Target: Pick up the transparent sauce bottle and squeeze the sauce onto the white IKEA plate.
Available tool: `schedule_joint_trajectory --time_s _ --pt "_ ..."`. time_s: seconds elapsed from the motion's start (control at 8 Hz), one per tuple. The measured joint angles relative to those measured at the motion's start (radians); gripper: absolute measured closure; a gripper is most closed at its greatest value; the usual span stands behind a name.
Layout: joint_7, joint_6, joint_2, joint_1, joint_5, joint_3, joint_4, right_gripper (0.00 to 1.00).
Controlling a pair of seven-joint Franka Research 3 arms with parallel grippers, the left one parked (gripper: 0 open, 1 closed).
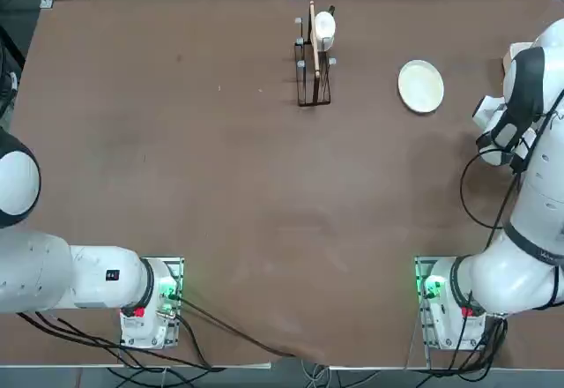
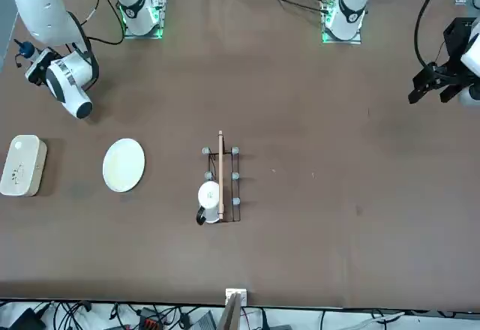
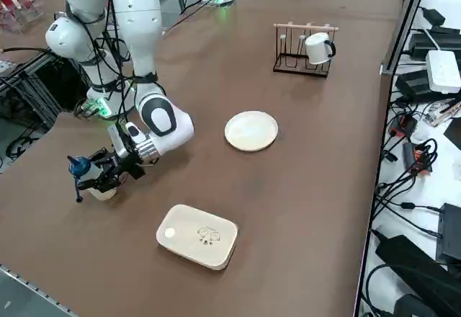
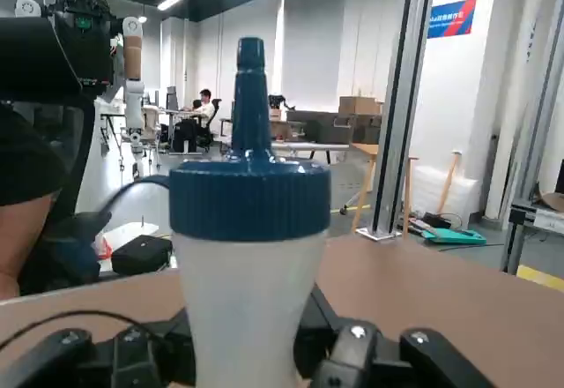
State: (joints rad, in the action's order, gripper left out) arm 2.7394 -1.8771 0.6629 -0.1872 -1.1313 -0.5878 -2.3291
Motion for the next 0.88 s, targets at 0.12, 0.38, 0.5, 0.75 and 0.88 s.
schedule_joint_trajectory --time_s 0.12,0.38,0.5,0.75,0.88 --pt "0.0 -0.01 0.0 0.0 0.0 0.0 -0.002 0.66" --pt "0.006 -0.027 0.0 0.0 0.0 0.002 -0.007 0.66" --pt "0.01 -0.042 0.0 0.0 0.0 0.006 -0.007 0.66" --pt "0.015 -0.054 0.0 -0.001 0.0 0.016 -0.007 0.66" --pt "0.016 -0.053 -0.001 -0.003 0.0 0.017 -0.007 0.66"
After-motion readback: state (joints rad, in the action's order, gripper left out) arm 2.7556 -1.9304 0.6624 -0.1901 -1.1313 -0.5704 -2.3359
